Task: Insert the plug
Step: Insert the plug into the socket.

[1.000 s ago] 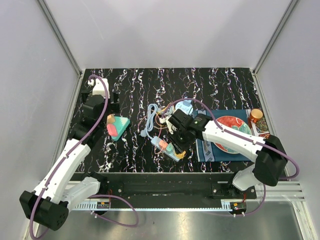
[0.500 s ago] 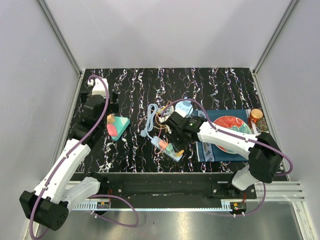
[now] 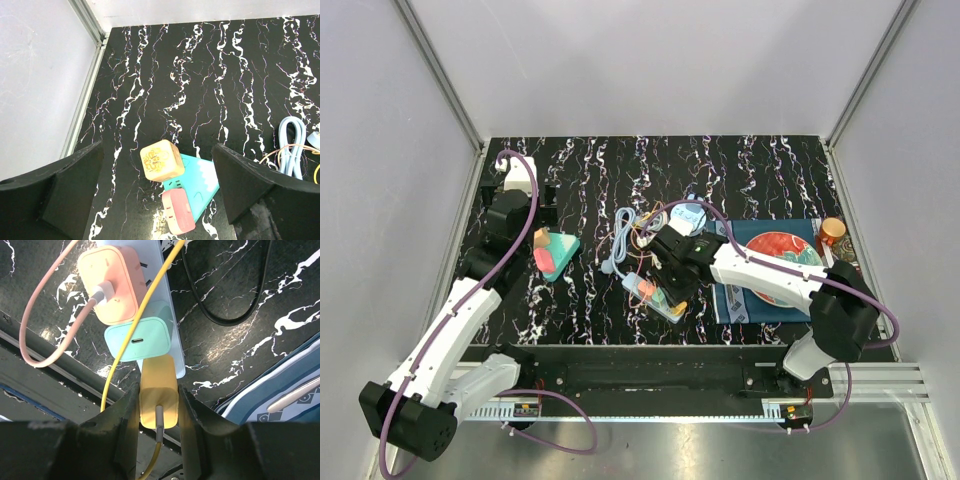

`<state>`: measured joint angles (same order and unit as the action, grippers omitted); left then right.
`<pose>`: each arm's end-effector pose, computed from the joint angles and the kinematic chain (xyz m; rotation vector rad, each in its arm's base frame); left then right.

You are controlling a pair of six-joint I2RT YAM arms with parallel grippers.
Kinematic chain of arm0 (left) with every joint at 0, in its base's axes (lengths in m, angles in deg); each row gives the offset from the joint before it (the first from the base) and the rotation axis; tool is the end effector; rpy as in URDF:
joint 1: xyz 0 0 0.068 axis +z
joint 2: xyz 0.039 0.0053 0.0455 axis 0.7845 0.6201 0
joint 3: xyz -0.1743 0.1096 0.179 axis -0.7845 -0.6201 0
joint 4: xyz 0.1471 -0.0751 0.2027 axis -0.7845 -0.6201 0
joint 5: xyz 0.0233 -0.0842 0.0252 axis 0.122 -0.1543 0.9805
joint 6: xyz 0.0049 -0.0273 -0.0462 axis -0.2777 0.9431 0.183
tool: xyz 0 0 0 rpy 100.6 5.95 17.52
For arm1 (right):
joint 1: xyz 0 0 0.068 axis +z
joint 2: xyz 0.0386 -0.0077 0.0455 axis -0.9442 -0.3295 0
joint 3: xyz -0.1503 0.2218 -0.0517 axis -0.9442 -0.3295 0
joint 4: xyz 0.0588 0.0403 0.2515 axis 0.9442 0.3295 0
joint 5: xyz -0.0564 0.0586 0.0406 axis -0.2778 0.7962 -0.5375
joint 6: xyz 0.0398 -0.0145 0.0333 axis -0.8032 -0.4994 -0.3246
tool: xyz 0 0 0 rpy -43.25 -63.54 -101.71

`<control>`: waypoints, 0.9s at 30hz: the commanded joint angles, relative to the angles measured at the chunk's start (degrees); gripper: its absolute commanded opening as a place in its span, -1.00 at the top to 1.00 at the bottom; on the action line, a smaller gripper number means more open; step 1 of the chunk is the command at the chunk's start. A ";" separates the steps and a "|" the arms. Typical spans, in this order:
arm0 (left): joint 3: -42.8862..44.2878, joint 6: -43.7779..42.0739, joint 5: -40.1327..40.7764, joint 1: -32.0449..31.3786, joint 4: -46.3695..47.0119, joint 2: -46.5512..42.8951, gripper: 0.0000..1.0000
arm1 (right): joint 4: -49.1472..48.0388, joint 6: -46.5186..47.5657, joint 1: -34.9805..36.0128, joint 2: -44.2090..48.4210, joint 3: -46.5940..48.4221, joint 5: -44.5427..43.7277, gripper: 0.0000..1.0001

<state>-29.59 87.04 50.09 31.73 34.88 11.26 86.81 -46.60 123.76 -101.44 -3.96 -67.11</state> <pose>0.2044 -0.0561 0.3508 -0.0025 1.8418 0.2368 0.1842 0.2445 0.2261 -1.0366 2.6326 0.2703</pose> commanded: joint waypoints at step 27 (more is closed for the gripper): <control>-0.52 -1.07 0.62 0.26 2.83 -1.48 -0.92 | -2.84 6.20 2.20 -1.44 2.36 2.56 1.00</control>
<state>-30.14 86.71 50.06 31.73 34.88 10.87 86.81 -42.75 124.98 -103.30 -2.19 -65.25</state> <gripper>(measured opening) 0.955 0.374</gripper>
